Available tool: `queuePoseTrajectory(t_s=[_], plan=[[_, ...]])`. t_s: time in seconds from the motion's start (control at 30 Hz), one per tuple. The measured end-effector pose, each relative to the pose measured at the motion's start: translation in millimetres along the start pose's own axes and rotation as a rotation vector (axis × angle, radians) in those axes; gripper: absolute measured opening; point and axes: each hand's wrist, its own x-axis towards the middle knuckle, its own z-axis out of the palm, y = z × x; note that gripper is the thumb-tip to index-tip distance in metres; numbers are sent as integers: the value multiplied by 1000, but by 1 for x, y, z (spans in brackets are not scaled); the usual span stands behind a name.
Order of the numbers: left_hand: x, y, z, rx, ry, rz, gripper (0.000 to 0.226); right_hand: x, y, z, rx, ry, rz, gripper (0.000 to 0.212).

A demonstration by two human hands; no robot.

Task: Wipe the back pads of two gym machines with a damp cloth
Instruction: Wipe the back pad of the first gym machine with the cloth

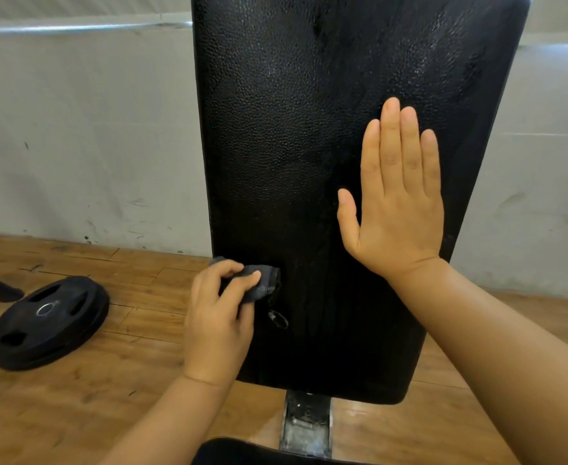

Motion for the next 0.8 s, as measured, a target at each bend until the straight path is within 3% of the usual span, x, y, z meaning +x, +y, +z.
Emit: queuePoseTrajectory(t_s=[0.2,0.43,0.57,0.7,0.8], plan=[[-23,-3,7,20,-2,-52,65,0,0,-1,3,0,0,65],[-56,-20,3,50,-201,-9,71,0,0,-1,1,1,-2,65],[-46,-16,-2,12,-165,-42,66,0,0,-2,0,-3,-1,66],[-15,-8,-2,17,-32,-82,45,-1,-1,-2,-3,-5,-2,66],[-19,-5,0,42,-61,-101,42,0,0,-2,-8,-5,1,66]])
